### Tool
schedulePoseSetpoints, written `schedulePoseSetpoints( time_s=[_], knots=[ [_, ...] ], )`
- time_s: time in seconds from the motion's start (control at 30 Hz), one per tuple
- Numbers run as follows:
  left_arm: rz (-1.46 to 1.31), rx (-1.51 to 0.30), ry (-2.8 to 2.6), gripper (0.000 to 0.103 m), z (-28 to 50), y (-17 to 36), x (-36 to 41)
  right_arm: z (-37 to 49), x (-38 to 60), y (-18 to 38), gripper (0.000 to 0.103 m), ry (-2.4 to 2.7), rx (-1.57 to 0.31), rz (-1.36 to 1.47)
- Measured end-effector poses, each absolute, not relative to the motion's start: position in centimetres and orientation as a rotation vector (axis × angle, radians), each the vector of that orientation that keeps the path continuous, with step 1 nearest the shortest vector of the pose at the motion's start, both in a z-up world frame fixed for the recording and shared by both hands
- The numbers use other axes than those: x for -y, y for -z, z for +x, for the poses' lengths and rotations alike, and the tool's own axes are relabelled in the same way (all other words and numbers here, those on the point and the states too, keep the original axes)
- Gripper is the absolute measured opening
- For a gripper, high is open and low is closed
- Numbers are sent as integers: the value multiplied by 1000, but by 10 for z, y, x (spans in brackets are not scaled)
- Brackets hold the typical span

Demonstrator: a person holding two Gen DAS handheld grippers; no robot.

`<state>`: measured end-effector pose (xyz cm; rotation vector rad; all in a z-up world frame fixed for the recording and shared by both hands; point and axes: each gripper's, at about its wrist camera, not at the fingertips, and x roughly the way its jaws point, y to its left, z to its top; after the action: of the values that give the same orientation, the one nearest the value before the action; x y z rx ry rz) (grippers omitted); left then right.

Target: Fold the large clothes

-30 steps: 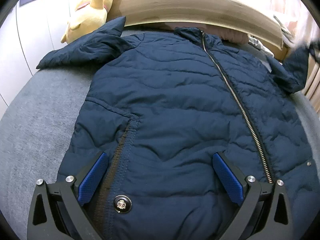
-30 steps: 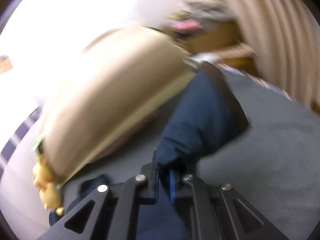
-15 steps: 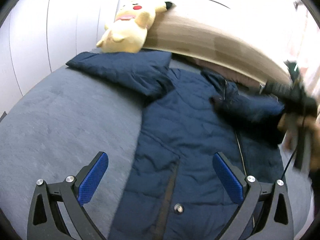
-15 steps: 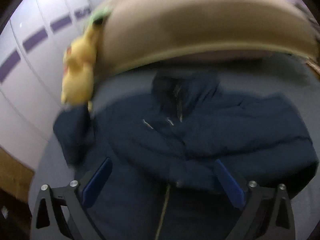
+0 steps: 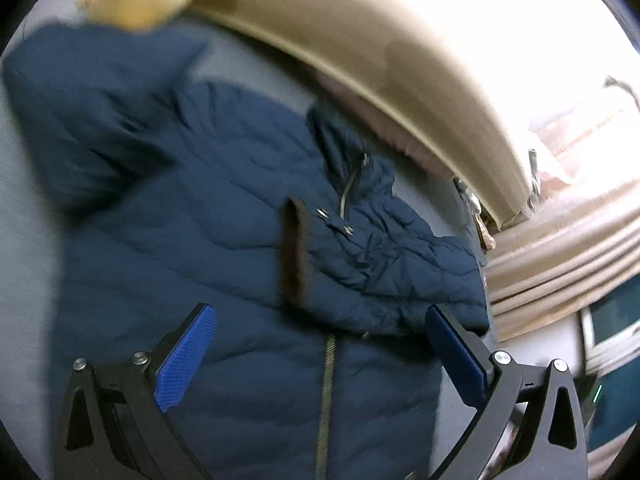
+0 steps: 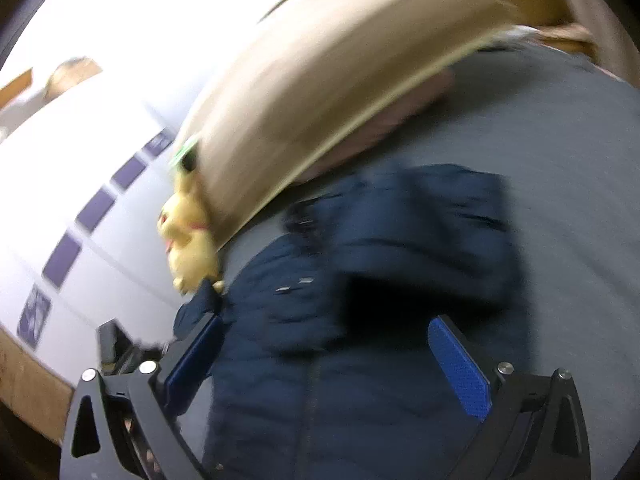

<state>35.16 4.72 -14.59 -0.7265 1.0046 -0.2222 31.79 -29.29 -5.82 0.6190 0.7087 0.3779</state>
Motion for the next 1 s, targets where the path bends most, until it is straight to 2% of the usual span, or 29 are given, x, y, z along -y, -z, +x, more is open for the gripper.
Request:
schedulePoseSetpoints(
  time_s=[0.1, 0.17, 0.2, 0.23, 0.3, 0.43, 0.53, 0.93, 0.97, 1.0],
  knots=[
    [-714, -1074, 185, 101, 379, 166, -25, 299, 334, 79, 103, -313, -712, 674],
    [-666, -1104, 165, 72, 392, 175, -14, 288, 357, 90, 103, -273, -713, 704],
    [-618, -1159, 139, 18, 401, 183, -7, 286, 364, 96, 103, -257, -717, 717],
    [-577, -1217, 118, 4, 408, 191, -2, 282, 374, 100, 103, -242, -723, 730],
    [-545, -1191, 113, 3, 411, 187, -3, 281, 386, 109, 103, -226, -735, 749],
    [-430, -977, 63, 3, 391, 134, -28, 292, 393, 116, 103, -218, -745, 753],
    [-401, -871, 0, 2, 374, 114, -62, 306, 397, 117, 103, -213, -745, 746],
    [-324, -973, -78, 3, 375, 177, -76, 473, 388, 147, 103, -281, -928, 858],
    [-321, -977, -79, 3, 378, 181, -74, 479, 385, 147, 97, -269, -930, 851],
    [-318, -980, -80, 3, 380, 184, -73, 486, 381, 147, 82, -251, -929, 840]
  ],
)
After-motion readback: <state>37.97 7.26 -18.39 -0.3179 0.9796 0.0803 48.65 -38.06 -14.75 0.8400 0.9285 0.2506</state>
